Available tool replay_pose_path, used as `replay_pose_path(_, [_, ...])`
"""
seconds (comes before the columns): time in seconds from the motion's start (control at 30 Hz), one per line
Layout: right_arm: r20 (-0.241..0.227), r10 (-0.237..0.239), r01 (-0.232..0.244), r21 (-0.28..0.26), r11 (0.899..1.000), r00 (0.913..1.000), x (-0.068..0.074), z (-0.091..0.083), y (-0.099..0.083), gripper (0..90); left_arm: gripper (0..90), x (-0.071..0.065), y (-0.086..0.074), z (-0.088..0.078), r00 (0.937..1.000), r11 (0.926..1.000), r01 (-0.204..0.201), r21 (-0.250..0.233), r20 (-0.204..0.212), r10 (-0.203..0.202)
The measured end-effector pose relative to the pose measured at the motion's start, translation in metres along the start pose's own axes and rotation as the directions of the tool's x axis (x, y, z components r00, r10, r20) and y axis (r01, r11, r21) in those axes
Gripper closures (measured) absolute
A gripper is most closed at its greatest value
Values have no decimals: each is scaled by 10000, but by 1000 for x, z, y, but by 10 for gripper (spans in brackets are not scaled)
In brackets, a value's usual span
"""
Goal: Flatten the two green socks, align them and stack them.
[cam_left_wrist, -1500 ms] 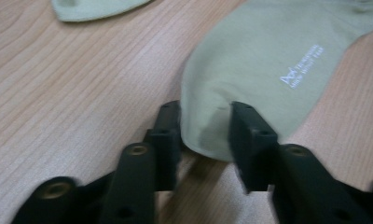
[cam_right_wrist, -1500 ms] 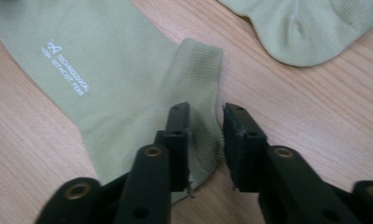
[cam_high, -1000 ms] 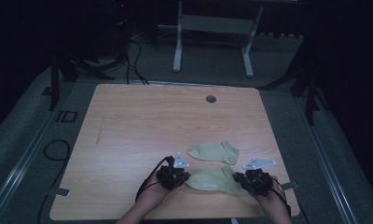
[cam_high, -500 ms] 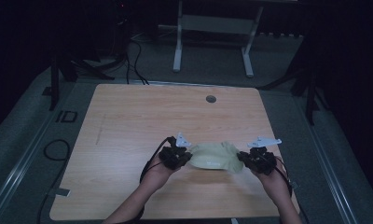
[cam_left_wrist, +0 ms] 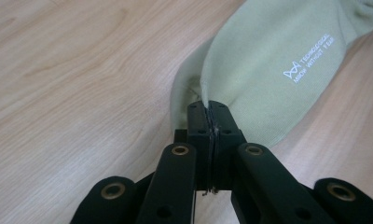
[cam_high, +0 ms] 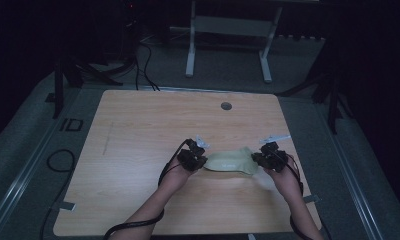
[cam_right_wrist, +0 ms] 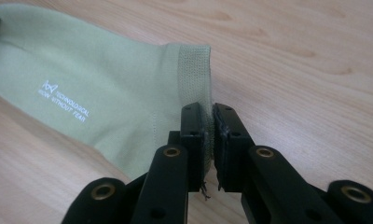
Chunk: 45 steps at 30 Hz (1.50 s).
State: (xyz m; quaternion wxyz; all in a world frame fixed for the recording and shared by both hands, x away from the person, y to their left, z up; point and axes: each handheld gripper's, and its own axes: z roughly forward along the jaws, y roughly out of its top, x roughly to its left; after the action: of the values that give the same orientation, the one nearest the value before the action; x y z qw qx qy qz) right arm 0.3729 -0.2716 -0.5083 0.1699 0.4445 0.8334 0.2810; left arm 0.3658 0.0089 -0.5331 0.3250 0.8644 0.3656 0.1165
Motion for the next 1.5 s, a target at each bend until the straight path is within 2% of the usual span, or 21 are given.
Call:
replay_pose_path(0.17, [-123,94,-89,385,9992,9999,-3,16,-4,823,882,6,-3,10,9997,9996,261,84,34,-262])
replay_pose_path(0.23, [-89,122,-118,538,9985,9999,-4,20,-6,821,882,7,-3,13,9999,9995,158,266,35,-159])
replay_pose_path(0.33, [-110,256,-248,641,9976,9996,-6,27,-9,812,881,9,-3,17,9997,9994,233,263,88,-235])
replay_pose_path(0.43, [26,232,-233,749,9969,9997,-5,32,-12,756,878,8,-5,20,9998,9993,195,306,45,-197])
replay_pose_path(0.5, [36,234,-236,685,9974,9997,-4,33,-13,717,873,8,-5,20,9997,9993,244,278,27,-245])
replay_pose_path(0.67, [157,-69,58,681,9977,9999,-2,33,-13,697,873,7,-7,20,9995,9992,303,266,15,-304])
replay_pose_path(1.0, [171,-255,247,492,9985,9995,9,40,-8,679,874,6,-25,6,9990,9986,448,280,16,-449])
replay_pose_path(1.13, [235,-411,399,486,9980,9989,15,42,-5,670,868,13,-31,3,9957,9959,895,150,243,-899])
replay_pose_path(1.2, [326,-389,374,481,9981,9987,17,43,-4,634,825,12,-29,3,9967,9966,810,130,55,-811])
replay_pose_path(1.23, [333,-332,315,504,9982,9989,18,43,-4,603,773,12,-28,3,9971,9971,759,108,-6,-759])
replay_pose_path(1.3, [339,-313,295,528,9982,9989,17,41,-2,542,567,11,-25,1,9969,9974,715,94,-325,-712])
replay_pose_path(1.37, [347,-282,273,285,9992,9990,17,35,-1,484,449,12,-23,-4,9935,9949,939,-364,-606,-960])
replay_pose_path(1.43, [174,-337,335,68,9994,9993,17,30,0,435,347,15,-21,-10,9917,9899,1158,-822,-470,-1199])
replay_pose_path(1.5, [36,-398,399,-102,9992,9992,18,27,1,374,256,15,-20,-14,9925,9882,1193,-962,-132,-1211])
